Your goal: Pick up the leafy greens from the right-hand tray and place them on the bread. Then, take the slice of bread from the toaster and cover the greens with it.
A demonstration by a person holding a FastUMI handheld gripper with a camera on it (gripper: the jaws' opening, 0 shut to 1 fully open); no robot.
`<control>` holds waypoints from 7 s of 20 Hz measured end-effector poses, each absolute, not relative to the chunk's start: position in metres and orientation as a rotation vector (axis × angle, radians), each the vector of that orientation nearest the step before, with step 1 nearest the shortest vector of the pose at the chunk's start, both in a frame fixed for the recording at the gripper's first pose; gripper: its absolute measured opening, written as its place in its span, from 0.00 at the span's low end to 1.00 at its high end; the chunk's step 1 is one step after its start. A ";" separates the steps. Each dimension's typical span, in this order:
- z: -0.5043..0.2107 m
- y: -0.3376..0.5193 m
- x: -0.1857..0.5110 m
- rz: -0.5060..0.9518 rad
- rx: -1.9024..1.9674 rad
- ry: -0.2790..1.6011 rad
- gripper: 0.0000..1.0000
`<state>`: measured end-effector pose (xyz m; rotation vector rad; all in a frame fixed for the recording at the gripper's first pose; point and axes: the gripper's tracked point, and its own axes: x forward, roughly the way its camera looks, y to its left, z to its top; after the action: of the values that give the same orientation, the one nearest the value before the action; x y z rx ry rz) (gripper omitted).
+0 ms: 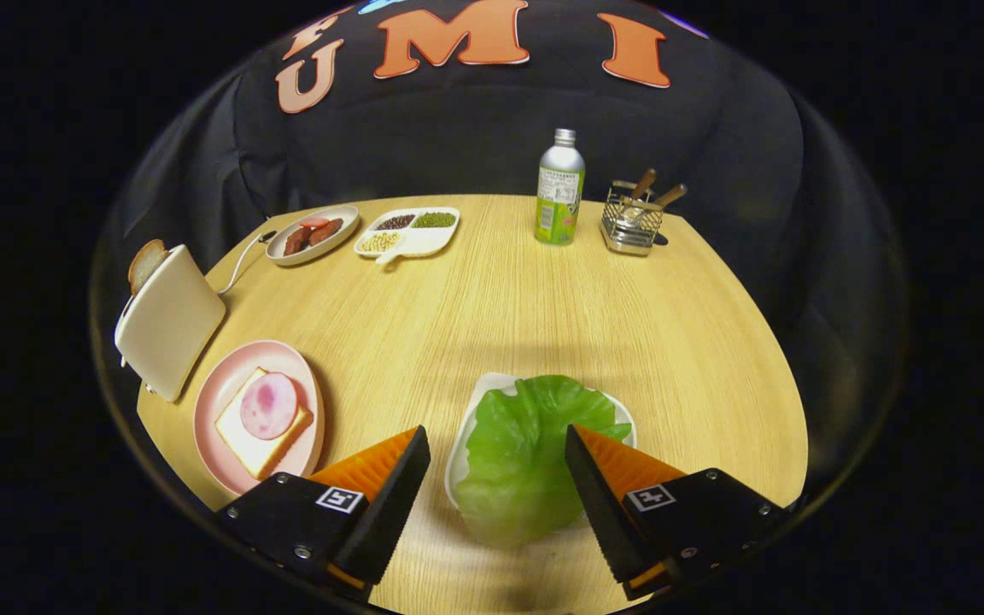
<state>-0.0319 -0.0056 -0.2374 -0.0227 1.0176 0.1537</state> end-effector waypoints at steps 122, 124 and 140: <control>-0.067 0.374 -0.039 0.832 0.152 1.050 0.96; -0.062 0.388 -0.033 0.837 0.159 1.059 0.96; -0.067 0.490 0.010 0.752 0.192 1.225 0.79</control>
<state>0.0100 0.4900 -0.0666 0.1919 1.2252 0.7518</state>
